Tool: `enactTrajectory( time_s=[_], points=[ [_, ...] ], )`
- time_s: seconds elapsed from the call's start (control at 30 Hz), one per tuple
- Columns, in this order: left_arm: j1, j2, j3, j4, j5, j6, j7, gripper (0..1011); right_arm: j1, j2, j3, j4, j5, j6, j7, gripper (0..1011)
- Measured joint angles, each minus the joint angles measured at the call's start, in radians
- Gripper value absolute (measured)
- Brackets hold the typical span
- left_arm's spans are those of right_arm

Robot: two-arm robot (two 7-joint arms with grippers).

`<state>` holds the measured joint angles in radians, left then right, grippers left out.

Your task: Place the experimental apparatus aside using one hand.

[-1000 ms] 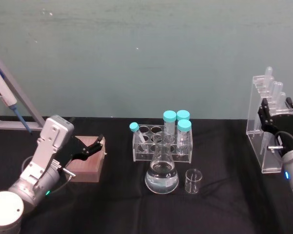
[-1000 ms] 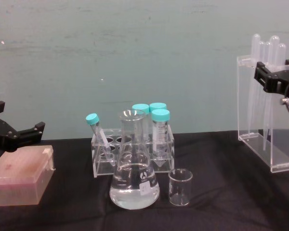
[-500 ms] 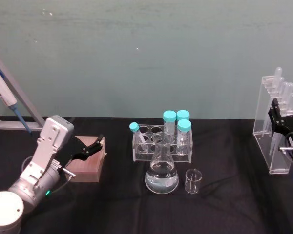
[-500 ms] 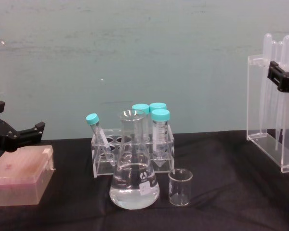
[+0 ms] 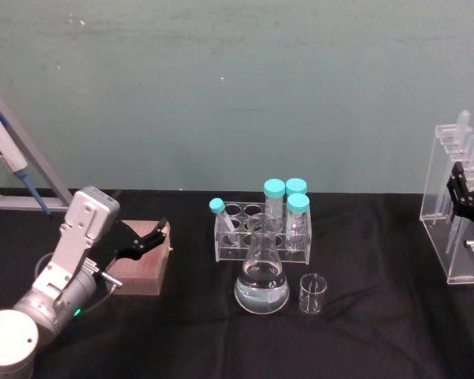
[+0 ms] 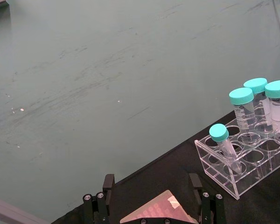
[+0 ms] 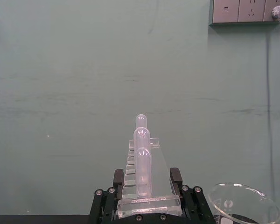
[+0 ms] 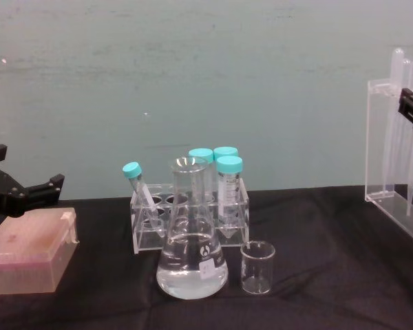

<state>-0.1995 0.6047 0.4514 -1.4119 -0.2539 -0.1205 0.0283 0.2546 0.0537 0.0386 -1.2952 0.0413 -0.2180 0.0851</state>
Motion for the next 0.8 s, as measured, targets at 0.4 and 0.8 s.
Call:
enactTrajectory(
  time_s=[0.4,0.8],
  points=[
    [0.000,0.000,0.000,0.000,0.000,0.000,0.000,1000,0.001,0.018,0.013,0.002,0.004,-0.001,0.003,609],
    [0.000,0.000,0.000,0.000,0.000,0.000,0.000,1000,0.007,0.033,0.030,0.013,0.014,-0.007,0.012,609]
  ],
)
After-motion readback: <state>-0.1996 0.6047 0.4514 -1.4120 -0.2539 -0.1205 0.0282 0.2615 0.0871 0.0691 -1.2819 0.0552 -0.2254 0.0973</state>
